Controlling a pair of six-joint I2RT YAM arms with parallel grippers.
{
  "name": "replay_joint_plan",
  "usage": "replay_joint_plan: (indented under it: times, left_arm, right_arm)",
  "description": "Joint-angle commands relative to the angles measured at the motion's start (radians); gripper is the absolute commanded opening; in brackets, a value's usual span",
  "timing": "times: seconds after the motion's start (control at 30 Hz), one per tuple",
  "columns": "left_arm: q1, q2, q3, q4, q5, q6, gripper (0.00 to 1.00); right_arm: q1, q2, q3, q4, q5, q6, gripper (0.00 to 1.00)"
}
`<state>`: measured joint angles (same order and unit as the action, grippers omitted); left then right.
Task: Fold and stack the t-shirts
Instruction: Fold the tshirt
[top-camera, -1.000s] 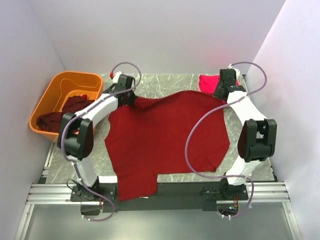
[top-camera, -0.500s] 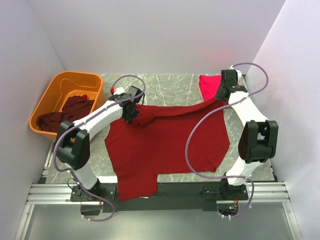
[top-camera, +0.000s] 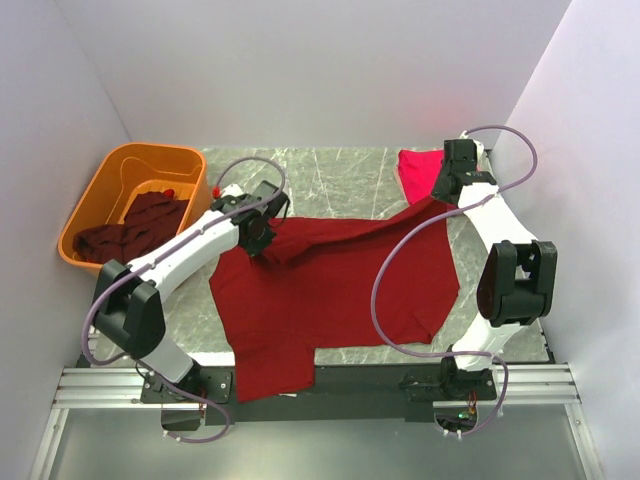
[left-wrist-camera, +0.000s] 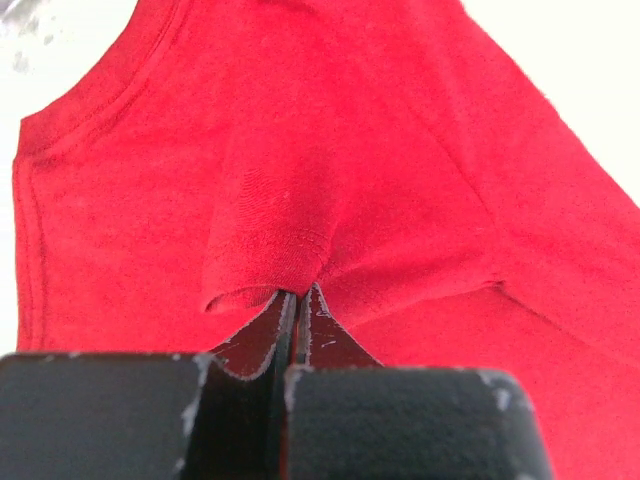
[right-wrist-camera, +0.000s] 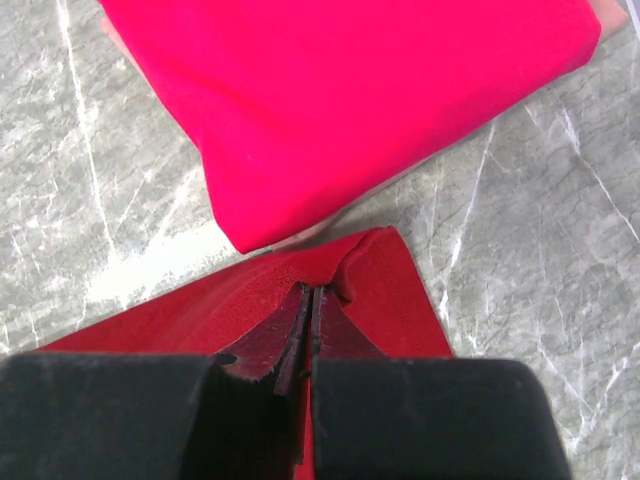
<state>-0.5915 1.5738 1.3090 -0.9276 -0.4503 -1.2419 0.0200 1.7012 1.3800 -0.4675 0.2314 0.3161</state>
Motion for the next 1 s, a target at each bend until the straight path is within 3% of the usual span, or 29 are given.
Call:
replay_joint_plan:
  times: [0.0,0.27,0.33,0.37,0.4,0.47,0.5,0.6,0.73,0.8,0.97]
  left_arm:
    - [-0.011,-0.050,-0.063,-0.016,0.010,-0.053,0.01]
    - [-0.031,-0.095,-0.230,0.141,0.142,0.027,0.05]
    - [-0.037,-0.106,-0.263,0.162,0.183,0.059,0.15]
    - [-0.039,-0.112,-0.287,0.155,0.189,0.062,0.24]
    - [-0.039,-0.116,-0.292,0.142,0.194,0.068,0.38]
    - [-0.040,-0.132,-0.287,0.087,0.179,0.087,0.52]
    - [-0.041,-0.142,-0.278,0.070,0.170,0.096,0.68]
    - [-0.039,-0.195,-0.240,0.056,0.136,0.133,0.99]
    - [-0.036,-0.235,-0.212,0.189,0.101,0.209,0.99]
    - [-0.002,-0.212,-0.200,0.315,0.125,0.258,0.99]
    - [0.139,-0.016,-0.125,0.467,0.281,0.346,1.00]
  right_arm:
    - [-0.011,-0.046,-0.009,-0.008,0.002,-0.011,0.00]
    - [-0.012,-0.133,-0.154,-0.080,0.134,0.101,0.01]
    - [-0.011,-0.179,-0.237,-0.102,0.155,0.158,0.14]
    - [-0.011,-0.193,-0.265,-0.108,0.152,0.172,0.34]
    - [-0.011,-0.207,-0.291,-0.114,0.145,0.187,0.43]
    - [-0.011,-0.244,-0.335,-0.125,0.140,0.193,0.61]
    - [-0.011,-0.256,-0.341,-0.140,0.140,0.202,0.62]
    - [-0.011,-0.302,-0.345,-0.106,0.070,0.181,0.65]
    - [-0.009,-0.319,-0.354,0.006,-0.156,0.133,0.67]
    - [-0.009,-0.298,-0.351,0.062,-0.274,0.121,0.76]
    - [0.000,-0.157,-0.293,0.083,-0.327,0.116,0.79]
